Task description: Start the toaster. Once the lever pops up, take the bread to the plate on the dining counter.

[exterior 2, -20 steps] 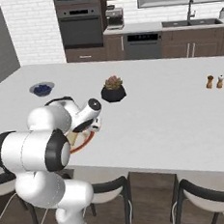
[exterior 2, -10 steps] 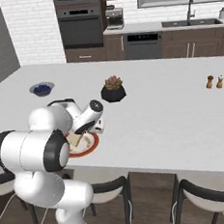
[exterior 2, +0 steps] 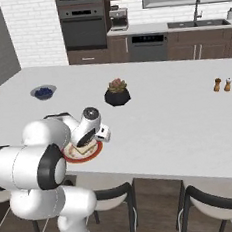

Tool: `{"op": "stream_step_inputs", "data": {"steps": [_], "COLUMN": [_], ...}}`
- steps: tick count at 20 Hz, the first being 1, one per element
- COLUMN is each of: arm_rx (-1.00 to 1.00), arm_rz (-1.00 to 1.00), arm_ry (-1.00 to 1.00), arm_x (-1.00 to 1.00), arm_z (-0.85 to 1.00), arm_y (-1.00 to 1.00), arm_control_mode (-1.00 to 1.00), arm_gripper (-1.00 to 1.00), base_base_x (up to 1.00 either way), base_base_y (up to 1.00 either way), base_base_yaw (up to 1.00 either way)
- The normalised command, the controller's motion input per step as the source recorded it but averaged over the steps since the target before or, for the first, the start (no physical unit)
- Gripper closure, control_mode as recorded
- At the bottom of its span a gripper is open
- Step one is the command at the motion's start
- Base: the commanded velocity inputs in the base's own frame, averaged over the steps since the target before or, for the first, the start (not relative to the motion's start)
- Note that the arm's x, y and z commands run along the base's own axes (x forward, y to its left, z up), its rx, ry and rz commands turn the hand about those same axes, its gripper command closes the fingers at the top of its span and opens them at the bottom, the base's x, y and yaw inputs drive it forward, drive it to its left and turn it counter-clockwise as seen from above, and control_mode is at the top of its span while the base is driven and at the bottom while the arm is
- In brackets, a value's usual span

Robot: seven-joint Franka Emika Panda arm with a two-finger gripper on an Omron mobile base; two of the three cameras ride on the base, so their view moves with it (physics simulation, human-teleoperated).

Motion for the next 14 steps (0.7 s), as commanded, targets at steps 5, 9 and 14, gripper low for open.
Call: {"op": "stream_step_inputs", "data": {"steps": [5, 9, 14], "arm_rx": [-0.15, -0.06, -0.01], "arm_rz": [-0.24, -0.17, -0.13], "arm_ry": [-0.02, 0.00, 0.00], "arm_x": [-0.29, -0.32, -0.21], "arm_z": [0.40, 1.00, 1.00], "arm_y": [-0.04, 0.01, 0.03], "arm_control_mode": [-1.00, -1.00, -1.00], "arm_gripper": [-1.00, -1.00, -1.00], "base_base_x": [0.00, 0.00, 0.00], "base_base_y": [0.00, 0.00, 0.00], "base_base_yaw": [0.00, 0.00, 0.00]}}
